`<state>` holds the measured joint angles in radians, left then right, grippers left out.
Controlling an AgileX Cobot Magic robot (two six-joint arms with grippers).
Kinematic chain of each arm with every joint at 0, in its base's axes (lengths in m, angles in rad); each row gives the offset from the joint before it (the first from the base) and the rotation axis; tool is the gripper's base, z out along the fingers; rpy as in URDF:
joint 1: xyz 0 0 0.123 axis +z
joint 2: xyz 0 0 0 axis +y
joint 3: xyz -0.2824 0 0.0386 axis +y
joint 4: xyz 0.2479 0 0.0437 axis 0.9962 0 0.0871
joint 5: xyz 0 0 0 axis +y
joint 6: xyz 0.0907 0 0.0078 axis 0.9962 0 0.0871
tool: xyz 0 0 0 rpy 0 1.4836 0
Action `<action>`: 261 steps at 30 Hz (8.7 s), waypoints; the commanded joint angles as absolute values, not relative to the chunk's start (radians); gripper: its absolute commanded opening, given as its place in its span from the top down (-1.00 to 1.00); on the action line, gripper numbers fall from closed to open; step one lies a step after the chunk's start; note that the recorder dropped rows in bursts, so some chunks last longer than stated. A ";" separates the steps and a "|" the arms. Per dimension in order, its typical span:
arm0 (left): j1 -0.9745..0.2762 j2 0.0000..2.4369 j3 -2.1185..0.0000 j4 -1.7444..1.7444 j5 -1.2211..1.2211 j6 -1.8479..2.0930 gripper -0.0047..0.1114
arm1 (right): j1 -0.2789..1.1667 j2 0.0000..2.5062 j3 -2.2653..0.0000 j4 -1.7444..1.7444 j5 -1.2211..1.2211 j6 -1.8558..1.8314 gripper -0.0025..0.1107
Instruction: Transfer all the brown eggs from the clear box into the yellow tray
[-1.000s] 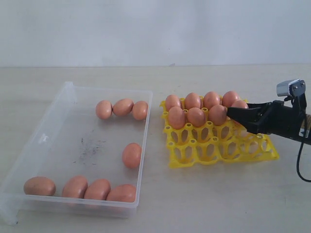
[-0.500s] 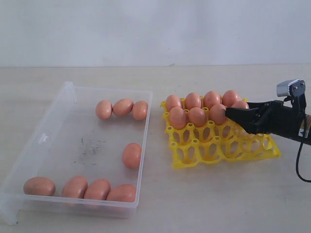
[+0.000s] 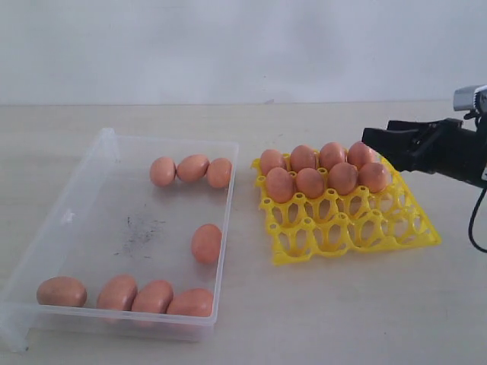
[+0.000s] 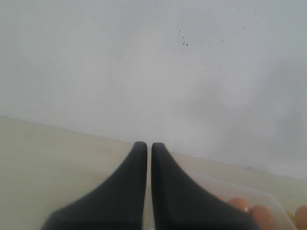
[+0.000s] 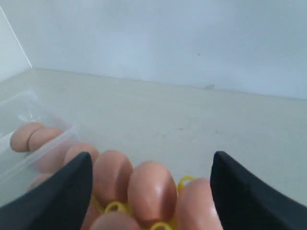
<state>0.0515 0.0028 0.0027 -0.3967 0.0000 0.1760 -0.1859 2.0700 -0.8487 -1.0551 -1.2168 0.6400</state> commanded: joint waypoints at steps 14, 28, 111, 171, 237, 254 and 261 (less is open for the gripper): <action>0.047 0.000 0.000 -0.402 0.000 0.182 0.85 | 0.348 1.885 -1.000 -1.190 -0.810 0.730 0.96; 0.047 0.000 0.000 -0.402 0.000 0.182 0.85 | 0.764 1.810 -1.227 -1.105 0.216 0.716 0.96; 0.047 0.000 0.000 -0.402 0.000 0.182 0.85 | 0.695 2.637 -2.339 0.175 0.780 -0.062 0.96; 0.047 0.000 0.000 -0.402 0.000 0.182 0.85 | 1.024 2.156 -2.335 -0.191 1.094 -0.364 0.96; 0.047 0.000 0.000 -0.402 0.000 0.182 0.85 | 0.867 1.968 -1.609 -0.345 0.931 -0.063 0.96; 0.047 0.000 0.000 -0.402 0.000 0.182 0.85 | 0.485 1.583 -0.686 -0.347 -0.521 0.198 0.96; 0.047 0.000 0.000 -0.402 0.000 0.182 0.85 | 0.323 1.704 -0.558 -0.401 -0.973 0.135 0.96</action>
